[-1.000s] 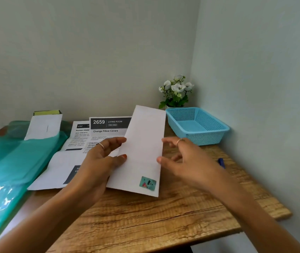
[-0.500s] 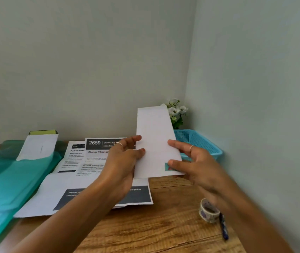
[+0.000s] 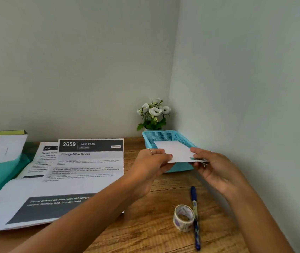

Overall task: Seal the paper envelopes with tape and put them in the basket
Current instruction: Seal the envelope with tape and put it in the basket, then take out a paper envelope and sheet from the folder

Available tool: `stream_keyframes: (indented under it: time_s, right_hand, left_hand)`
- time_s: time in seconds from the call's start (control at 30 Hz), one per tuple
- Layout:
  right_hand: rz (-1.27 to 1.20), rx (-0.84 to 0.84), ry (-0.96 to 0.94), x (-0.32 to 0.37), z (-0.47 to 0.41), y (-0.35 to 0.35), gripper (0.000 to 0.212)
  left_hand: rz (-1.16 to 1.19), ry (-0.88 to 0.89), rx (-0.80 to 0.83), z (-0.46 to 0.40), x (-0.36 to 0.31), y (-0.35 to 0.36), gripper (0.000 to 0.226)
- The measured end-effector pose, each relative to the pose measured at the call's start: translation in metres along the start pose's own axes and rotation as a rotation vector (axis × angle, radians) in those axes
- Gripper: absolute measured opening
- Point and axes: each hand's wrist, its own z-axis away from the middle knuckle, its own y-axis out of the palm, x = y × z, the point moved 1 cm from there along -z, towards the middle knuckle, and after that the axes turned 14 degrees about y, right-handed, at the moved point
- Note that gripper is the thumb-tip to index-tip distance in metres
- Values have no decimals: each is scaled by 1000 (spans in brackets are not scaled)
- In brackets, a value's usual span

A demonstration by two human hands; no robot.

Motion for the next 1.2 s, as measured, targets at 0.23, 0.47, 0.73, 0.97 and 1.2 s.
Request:
stream_keyframes:
  time_s: [0.23, 0.47, 0.73, 0.97, 1.2]
  right_hand:
    - [-77, -11, -26, -1, -24, -6, 18]
    - [336, -180, -187, -12, -17, -7, 21]
    - [1459, -429, -268, 4, -9, 18, 53]
    - [1652, -562, -430, 6, -8, 41, 60]
    - [1670, -405, -571, -9, 6, 99, 60]
  left_hand:
    - [-80, 20, 4, -8, 16, 5, 41]
    - [-212, 45, -8, -13, 17, -4, 23]
    - [-334, 53, 41, -20, 15, -12, 25]
    - [-514, 164, 60, -7, -6, -47, 21]
    - [-679, 199, -49, 14, -49, -124, 16]
